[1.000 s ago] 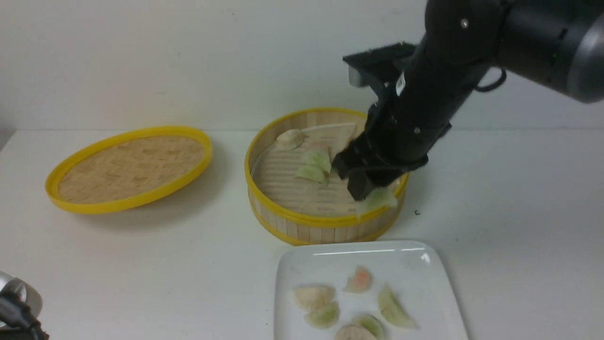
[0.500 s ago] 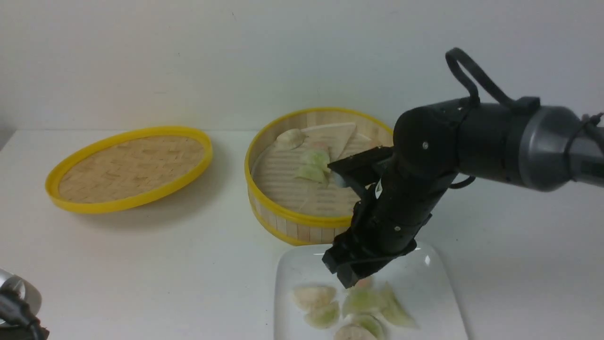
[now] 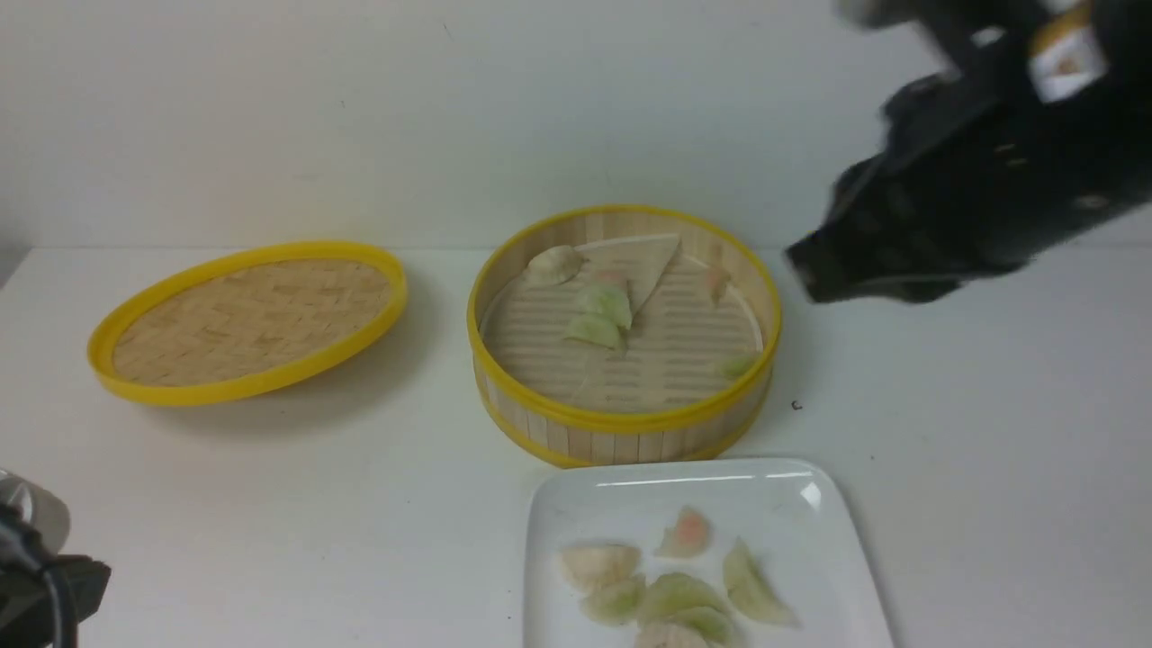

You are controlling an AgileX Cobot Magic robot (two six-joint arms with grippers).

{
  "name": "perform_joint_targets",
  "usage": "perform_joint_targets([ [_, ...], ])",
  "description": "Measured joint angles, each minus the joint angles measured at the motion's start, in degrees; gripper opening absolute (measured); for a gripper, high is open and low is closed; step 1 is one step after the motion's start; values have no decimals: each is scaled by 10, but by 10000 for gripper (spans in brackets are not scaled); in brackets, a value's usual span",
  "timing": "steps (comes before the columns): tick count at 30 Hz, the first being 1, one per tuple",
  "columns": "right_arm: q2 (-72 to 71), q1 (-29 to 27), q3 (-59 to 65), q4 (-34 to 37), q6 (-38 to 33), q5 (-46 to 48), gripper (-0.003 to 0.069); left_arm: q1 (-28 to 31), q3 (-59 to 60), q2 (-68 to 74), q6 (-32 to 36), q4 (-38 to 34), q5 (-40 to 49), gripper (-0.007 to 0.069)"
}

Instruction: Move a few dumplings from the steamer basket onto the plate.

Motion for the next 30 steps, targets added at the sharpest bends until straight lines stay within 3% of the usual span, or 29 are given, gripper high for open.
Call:
perform_joint_targets([
  [3, -138, 0, 72, -13, 14, -52, -12, 0, 0, 0, 0, -13, -34, -6],
  [8, -419, 0, 297, -41, 34, -272, -14, 0, 0, 0, 3, -57, -95, -6],
  [12, -573, 0, 430, -49, 79, -382, -14, 0, 0, 0, 13, -76, -134, -6],
  [18, -693, 0, 529, -102, 108, -449, -14, 0, 0, 4, 15, -98, -174, -6],
  [30, -701, 0, 534, -121, 113, -461, -14, 1, 1, -41, 60, -173, -160, -6],
])
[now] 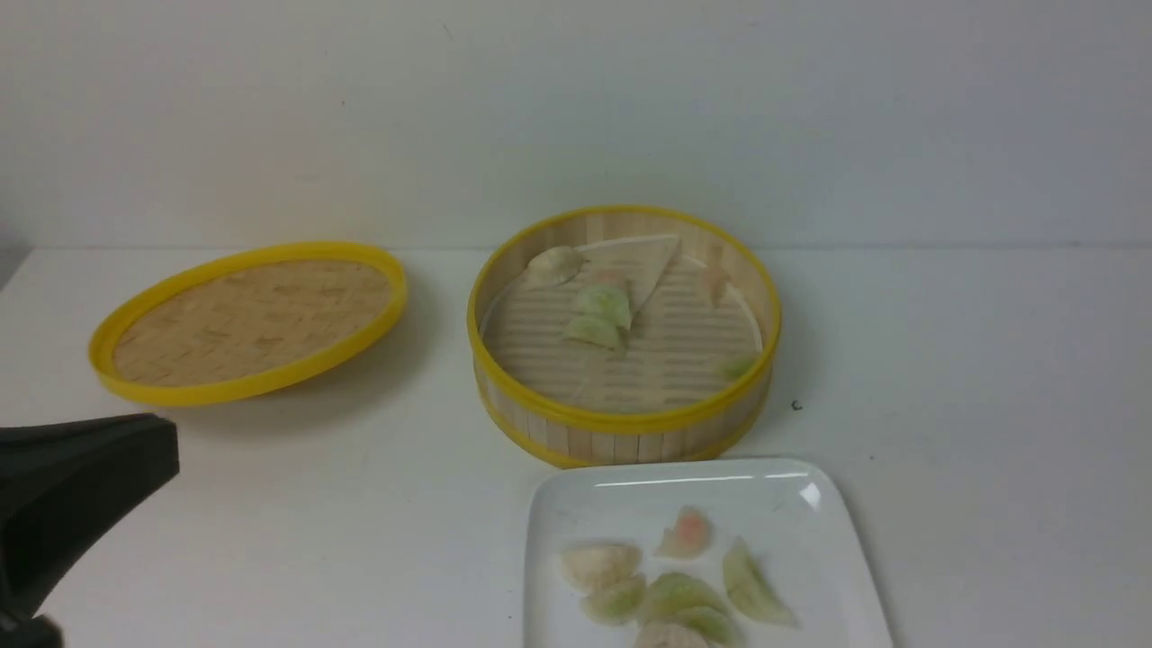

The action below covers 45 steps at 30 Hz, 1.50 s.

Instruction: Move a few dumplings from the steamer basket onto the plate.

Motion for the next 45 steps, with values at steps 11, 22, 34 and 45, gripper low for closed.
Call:
perform_joint_targets([
  [11, 0, 0, 1, 0, 0, 1, -14, 0, 0, -36, 5, -90, 2, -6],
  [22, 0, 0, 1, 0, -1, 1, -14, 0, 0, -36, 55, -98, -1, -6],
  [34, 0, 0, 1, 0, -5, 1, -14, 48, 154, -127, 118, 18, -140, -6],
  [45, 0, 0, 1, 0, -5, 1, -14, 186, 397, -281, 39, 104, -181, -6],
])
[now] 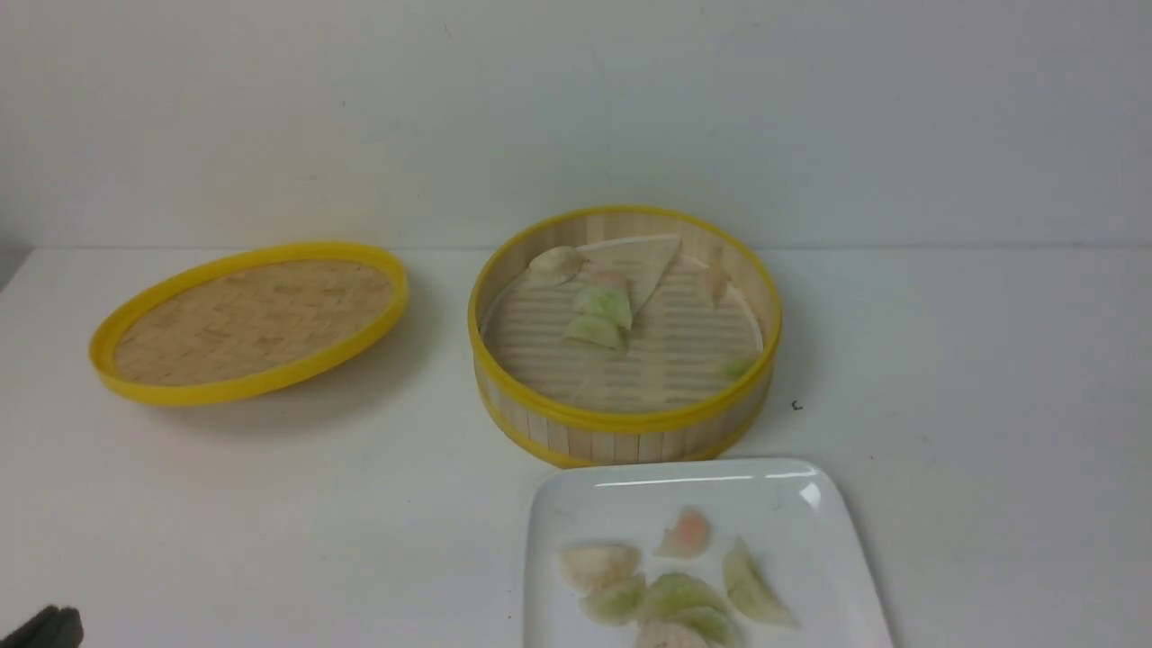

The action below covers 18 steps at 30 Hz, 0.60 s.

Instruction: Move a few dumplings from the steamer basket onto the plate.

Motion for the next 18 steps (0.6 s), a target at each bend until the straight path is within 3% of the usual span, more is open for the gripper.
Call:
perform_joint_targets([
  [18, 0, 0, 0, 0, 0, 0, -14, 2, 25, -2, -5, 8, 10, -6],
])
